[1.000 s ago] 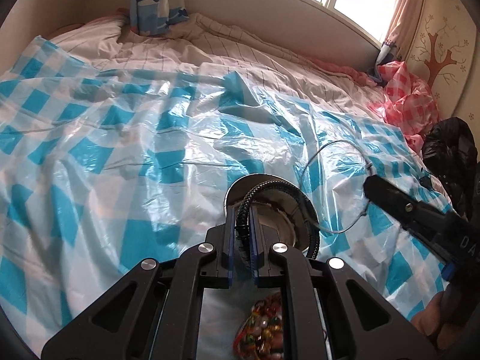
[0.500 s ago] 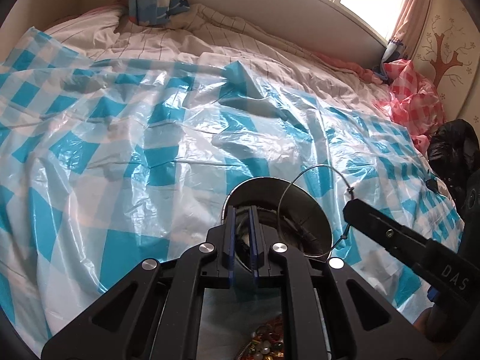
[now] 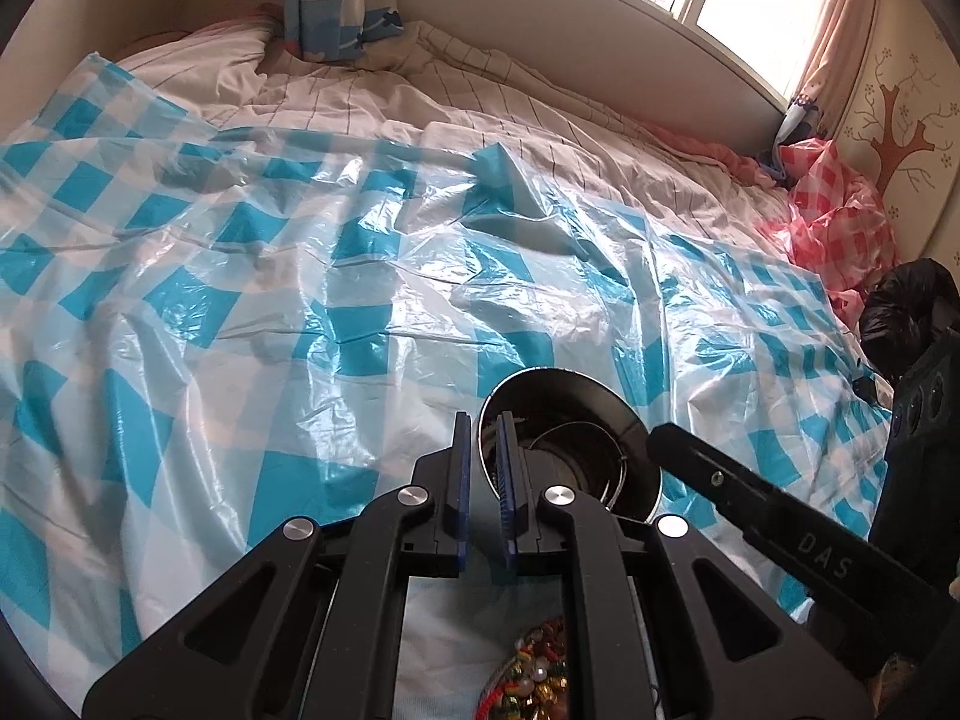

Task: Organize jewelry

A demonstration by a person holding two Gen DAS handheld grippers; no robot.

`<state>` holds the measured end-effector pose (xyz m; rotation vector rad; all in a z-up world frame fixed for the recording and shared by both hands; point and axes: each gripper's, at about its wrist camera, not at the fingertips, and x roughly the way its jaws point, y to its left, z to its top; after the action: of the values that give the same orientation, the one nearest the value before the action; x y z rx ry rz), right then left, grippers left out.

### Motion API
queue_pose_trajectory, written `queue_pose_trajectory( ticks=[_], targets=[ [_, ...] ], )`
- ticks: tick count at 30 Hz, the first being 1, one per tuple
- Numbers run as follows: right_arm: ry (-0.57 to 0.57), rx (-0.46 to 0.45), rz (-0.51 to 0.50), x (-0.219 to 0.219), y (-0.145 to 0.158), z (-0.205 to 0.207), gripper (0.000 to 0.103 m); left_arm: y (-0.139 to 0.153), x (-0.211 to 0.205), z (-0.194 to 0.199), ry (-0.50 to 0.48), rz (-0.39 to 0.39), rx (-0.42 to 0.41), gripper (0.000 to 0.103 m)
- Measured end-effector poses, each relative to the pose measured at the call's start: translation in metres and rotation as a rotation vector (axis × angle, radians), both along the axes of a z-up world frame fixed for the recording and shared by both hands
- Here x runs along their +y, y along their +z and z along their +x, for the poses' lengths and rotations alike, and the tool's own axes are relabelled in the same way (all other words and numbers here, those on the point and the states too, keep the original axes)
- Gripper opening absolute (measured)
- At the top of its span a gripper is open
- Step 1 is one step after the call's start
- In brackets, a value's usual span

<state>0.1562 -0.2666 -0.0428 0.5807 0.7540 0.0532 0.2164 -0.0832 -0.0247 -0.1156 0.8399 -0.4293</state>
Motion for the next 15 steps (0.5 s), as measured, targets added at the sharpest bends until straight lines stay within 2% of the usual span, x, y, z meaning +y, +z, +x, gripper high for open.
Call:
queue_pose_trajectory(
  ticks=[6,10,15],
  targets=[
    [0.003,0.005,-0.036,0.002,0.006,-0.008,0.03,0.004,0.006,-0.017,-0.02,0.045,0.013,0.008],
    [0.034,0.046,-0.078,0.007,0.007,-0.028,0.03,0.009,0.014,-0.032,-0.058,0.093,0.022,0.008],
    [0.061,0.082,-0.072,0.007,0.005,-0.058,0.03,0.001,0.023,-0.056,-0.118,0.124,0.072,0.009]
  ],
)
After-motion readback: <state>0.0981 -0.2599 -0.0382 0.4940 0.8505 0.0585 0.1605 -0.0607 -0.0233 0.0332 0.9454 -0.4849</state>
